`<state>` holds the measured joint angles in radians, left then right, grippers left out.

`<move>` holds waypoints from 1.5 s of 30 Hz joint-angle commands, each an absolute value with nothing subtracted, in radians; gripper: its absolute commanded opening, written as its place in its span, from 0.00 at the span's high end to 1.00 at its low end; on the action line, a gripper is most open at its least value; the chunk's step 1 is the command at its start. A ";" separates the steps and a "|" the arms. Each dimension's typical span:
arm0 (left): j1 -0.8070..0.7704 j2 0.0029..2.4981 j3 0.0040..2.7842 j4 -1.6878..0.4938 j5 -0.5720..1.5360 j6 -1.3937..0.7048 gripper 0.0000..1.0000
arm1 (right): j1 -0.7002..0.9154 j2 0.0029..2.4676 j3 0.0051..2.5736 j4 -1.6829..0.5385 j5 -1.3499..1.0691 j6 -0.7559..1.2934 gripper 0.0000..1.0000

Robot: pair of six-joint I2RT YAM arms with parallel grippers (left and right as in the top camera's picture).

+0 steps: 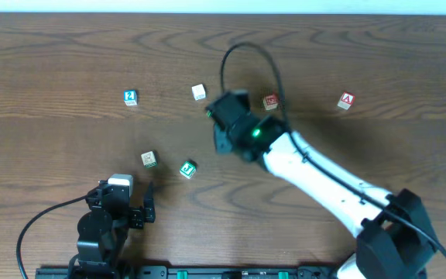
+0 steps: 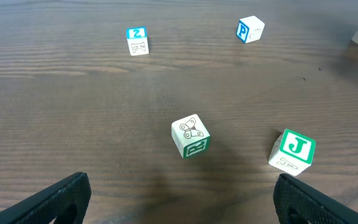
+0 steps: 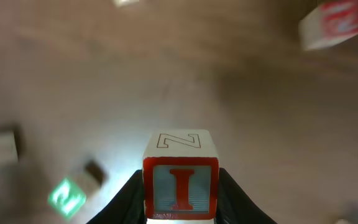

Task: Spell out Ai2
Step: 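Carry the I block forward and set it down at table center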

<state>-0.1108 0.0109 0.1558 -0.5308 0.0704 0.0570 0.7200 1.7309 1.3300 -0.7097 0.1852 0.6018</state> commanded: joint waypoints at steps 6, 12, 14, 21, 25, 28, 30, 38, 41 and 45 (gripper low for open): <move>-0.103 0.004 0.143 -0.526 0.056 0.072 0.05 | 0.682 1.970 1.547 -0.801 0.210 0.613 0.79; -0.103 0.004 0.143 -0.526 0.056 0.072 0.05 | 0.689 2.135 1.702 -0.896 0.202 0.697 0.80; -0.103 0.004 0.143 -0.526 0.056 0.072 0.05 | 0.689 2.155 1.710 -0.902 0.202 0.703 0.80; -0.103 0.004 0.143 -0.526 0.056 0.072 0.05 | 0.680 2.162 1.709 -0.884 0.205 0.691 0.75; -0.103 0.004 0.143 -0.526 0.056 0.072 0.05 | 0.668 2.162 1.709 -0.883 0.207 0.704 0.75; -0.103 0.004 0.143 -0.526 0.056 0.072 0.05 | 0.657 2.162 1.708 -0.883 0.210 0.732 0.75; -0.103 0.004 0.143 -0.526 0.056 0.072 0.05 | 0.653 2.164 1.707 -0.880 0.215 0.751 0.75; -0.103 0.004 0.143 -0.526 0.056 0.072 0.05 | 0.653 2.204 1.707 -0.876 0.220 0.755 0.74; -0.103 0.004 0.143 -0.526 0.056 0.072 0.05 | 0.653 2.205 1.707 -0.871 0.221 0.755 0.73; -0.103 0.004 0.143 -0.526 0.056 0.072 0.05 | 0.653 2.205 1.707 -0.869 0.222 0.755 0.64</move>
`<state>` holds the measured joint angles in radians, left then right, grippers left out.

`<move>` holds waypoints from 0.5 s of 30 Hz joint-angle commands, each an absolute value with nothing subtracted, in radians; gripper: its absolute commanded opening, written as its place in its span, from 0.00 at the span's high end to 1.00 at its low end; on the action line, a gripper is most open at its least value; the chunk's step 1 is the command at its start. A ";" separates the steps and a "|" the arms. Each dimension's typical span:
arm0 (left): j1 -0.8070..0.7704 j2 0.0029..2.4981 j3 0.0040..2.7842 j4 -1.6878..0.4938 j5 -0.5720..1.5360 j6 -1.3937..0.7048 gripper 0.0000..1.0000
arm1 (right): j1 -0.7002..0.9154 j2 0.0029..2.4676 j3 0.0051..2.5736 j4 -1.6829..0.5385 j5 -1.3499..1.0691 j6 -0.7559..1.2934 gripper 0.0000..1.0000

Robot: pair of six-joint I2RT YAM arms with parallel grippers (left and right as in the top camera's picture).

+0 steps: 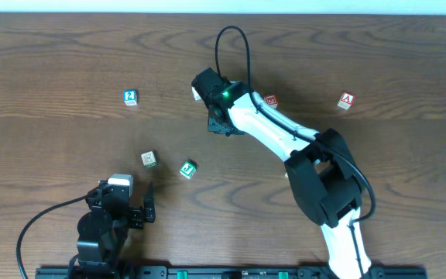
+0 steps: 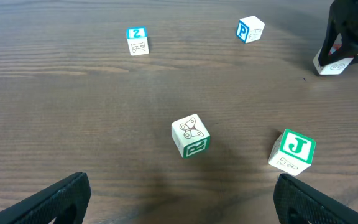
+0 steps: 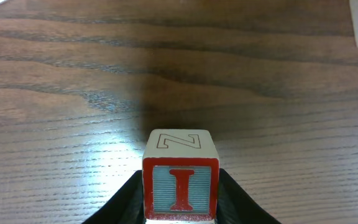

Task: Spell out Ai2
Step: 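Carry the I block forward and set it down at table center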

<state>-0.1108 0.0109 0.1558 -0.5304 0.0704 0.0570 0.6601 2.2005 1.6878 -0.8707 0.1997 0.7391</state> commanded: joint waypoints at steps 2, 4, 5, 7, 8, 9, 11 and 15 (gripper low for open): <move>-0.103 0.004 0.143 -0.526 0.056 0.072 0.05 | 0.653 2.206 1.707 -0.867 0.233 0.755 0.62; -0.103 0.004 0.143 -0.526 0.056 0.072 0.05 | 0.653 2.205 1.707 -0.867 0.241 0.755 0.61; -0.103 0.004 0.143 -0.526 0.056 0.072 0.04 | 0.651 2.206 1.707 -0.867 0.243 0.755 0.57; -0.103 0.004 0.143 -0.526 0.056 0.072 0.05 | 0.648 2.205 1.707 -0.868 0.243 0.755 0.44; -0.103 0.004 0.143 -0.526 0.056 0.072 0.05 | 0.648 2.205 1.707 -0.868 0.243 0.755 0.40; -0.103 0.004 0.143 -0.526 0.056 0.072 0.05 | 0.648 2.205 1.707 -0.868 0.243 0.755 0.39; -0.103 0.004 0.143 -0.526 0.056 0.072 0.05 | 0.648 2.204 1.711 -0.868 0.243 0.754 0.37; -0.103 0.004 0.143 -0.526 0.056 0.072 0.05 | 0.642 2.191 1.802 -0.923 0.240 0.701 0.29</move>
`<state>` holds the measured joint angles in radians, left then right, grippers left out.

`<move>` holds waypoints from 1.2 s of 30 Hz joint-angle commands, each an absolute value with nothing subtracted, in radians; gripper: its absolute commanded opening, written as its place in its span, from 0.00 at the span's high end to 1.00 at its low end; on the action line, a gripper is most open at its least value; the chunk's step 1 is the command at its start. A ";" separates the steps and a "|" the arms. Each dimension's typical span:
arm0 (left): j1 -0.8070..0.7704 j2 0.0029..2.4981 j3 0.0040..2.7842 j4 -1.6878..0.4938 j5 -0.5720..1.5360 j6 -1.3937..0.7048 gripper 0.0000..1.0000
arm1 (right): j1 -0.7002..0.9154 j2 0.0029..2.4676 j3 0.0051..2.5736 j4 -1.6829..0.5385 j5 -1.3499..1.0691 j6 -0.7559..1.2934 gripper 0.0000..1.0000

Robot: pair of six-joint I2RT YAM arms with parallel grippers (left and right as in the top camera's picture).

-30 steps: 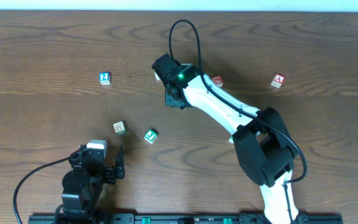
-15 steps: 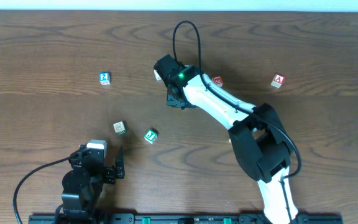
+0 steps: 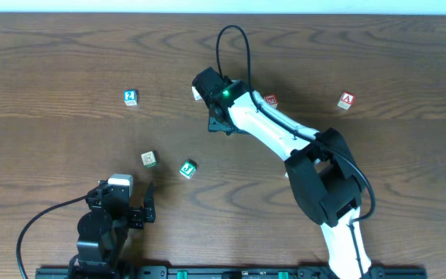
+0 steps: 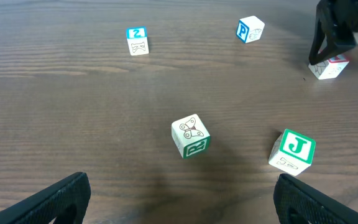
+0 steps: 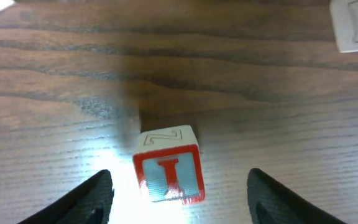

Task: Spell out Ai2
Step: 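Carry the I block forward and set it down at table center, then move the right gripper to the red A block and grasp it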

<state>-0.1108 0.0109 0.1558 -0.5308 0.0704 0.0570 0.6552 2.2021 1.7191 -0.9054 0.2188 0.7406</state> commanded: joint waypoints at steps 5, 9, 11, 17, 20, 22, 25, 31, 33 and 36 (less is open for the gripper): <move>-0.103 0.004 0.143 -0.526 0.056 0.072 0.05 | 0.607 2.148 2.003 -1.060 0.272 0.582 0.21; -0.103 0.004 0.143 -0.526 0.056 0.072 0.05 | 0.494 2.119 2.130 -1.179 0.285 0.582 0.12; -0.103 0.004 0.143 -0.526 0.056 0.072 0.05 | 0.415 2.113 2.152 -1.227 0.285 0.582 0.12; -0.103 0.005 0.143 -0.526 0.056 0.072 0.05 | 0.167 2.123 2.138 -1.366 0.281 0.577 0.10; -0.103 0.004 0.143 -0.526 0.056 0.072 0.05 | 0.080 2.125 2.133 -1.386 0.279 0.566 0.07; -0.103 0.004 0.143 -0.526 0.056 0.072 0.05 | 0.027 2.125 2.117 -1.389 0.261 0.558 0.08; -0.103 0.004 0.143 -0.526 0.056 0.072 0.05 | -0.021 2.125 2.052 -1.342 0.179 0.508 0.06; -0.103 0.004 0.143 -0.526 0.056 0.072 0.05 | -0.035 2.125 1.861 -1.194 0.182 0.503 0.03; -0.103 0.004 0.143 -0.526 0.056 0.072 0.05 | -0.035 2.125 1.827 -1.150 0.179 0.503 0.03; -0.103 0.004 0.143 -0.526 0.056 0.072 0.05 | -0.035 2.125 1.775 -1.082 0.179 0.503 0.07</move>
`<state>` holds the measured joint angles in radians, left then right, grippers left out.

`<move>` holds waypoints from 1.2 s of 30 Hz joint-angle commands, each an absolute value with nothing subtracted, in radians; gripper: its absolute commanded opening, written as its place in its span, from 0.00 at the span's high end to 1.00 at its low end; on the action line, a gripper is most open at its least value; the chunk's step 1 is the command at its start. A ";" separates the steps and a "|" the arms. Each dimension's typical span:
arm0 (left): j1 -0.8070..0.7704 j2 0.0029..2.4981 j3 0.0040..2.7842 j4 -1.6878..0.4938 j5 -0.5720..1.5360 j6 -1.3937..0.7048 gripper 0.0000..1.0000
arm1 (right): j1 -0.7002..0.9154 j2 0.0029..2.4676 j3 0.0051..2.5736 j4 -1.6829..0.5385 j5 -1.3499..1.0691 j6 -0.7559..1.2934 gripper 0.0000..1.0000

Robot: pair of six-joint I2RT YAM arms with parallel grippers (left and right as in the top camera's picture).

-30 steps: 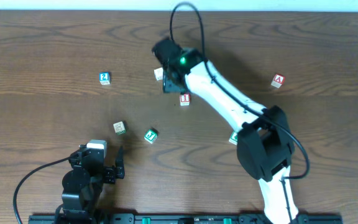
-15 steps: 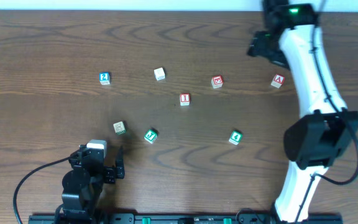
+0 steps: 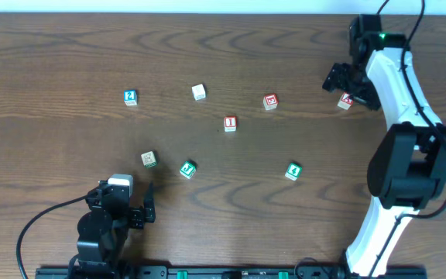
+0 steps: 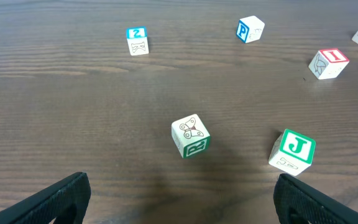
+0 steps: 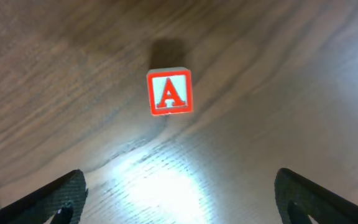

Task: Spell out Ai2
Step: 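Move the right gripper to the red A block and grasp it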

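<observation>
The red "A" block (image 3: 346,100) (image 5: 169,93) lies at the table's far right; my right gripper (image 3: 352,84) (image 5: 179,196) hovers open above it, fingers spread wide with nothing between them. The red "I" block (image 3: 230,123) (image 4: 329,62) rests alone mid-table. The blue "2" block (image 3: 130,97) (image 4: 137,40) sits at the far left. My left gripper (image 3: 140,211) (image 4: 182,198) stays open near the front left edge, empty.
A blue "P" block (image 3: 199,92) (image 4: 250,29), another red block (image 3: 270,101), a green "J" block (image 3: 188,168) (image 4: 293,150), a green picture block (image 3: 149,159) (image 4: 191,135) and a green block (image 3: 293,171) are scattered over the wooden table.
My right gripper left the "I" block mid-table and now hovers open over the "A" block at the far right. The "I" block stays where it was set. The left arm is unchanged.
My right gripper first held the "I" block above the table centre, then had it down on the wood. It then stood open around the block, and now hangs open over the "A" block. The left gripper stayed open and still.
</observation>
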<state>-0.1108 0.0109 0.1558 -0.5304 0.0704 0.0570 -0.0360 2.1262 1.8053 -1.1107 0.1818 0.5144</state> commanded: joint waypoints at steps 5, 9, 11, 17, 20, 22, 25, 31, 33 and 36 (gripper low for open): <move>-0.103 0.004 0.143 -0.526 0.056 0.072 0.05 | -0.036 2.127 1.695 -0.981 0.175 0.512 0.12; -0.103 0.004 0.143 -0.526 0.056 0.072 0.05 | -0.036 2.128 1.653 -0.920 0.175 0.519 0.13; -0.103 0.004 0.143 -0.526 0.056 0.072 0.05 | -0.037 2.128 1.639 -0.893 0.175 0.519 0.14; -0.103 0.004 0.143 -0.526 0.056 0.072 0.05 | -0.056 2.131 1.623 -0.826 0.151 0.519 0.20; -0.103 0.004 0.143 -0.526 0.056 0.072 0.04 | -0.073 2.146 1.623 -0.807 0.115 0.519 0.21; -0.103 0.004 0.143 -0.526 0.056 0.072 0.05 | -0.083 2.157 1.623 -0.802 0.104 0.520 0.21; -0.103 0.004 0.143 -0.526 0.056 0.072 0.05 | -0.092 2.162 1.623 -0.797 0.108 0.518 0.21; -0.103 0.004 0.143 -0.526 0.056 0.072 0.05 | -0.098 2.179 1.622 -0.781 0.099 0.514 0.24; -0.103 0.004 0.143 -0.526 0.056 0.072 0.05 | -0.098 2.193 1.622 -0.781 0.091 0.515 0.25; -0.103 0.004 0.143 -0.526 0.056 0.072 0.05 | -0.096 2.211 1.622 -0.778 0.078 0.507 0.27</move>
<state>-0.1108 0.0109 0.1558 -0.5304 0.0704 0.0570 -0.0933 2.1719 1.6291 -0.7803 0.0956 0.5140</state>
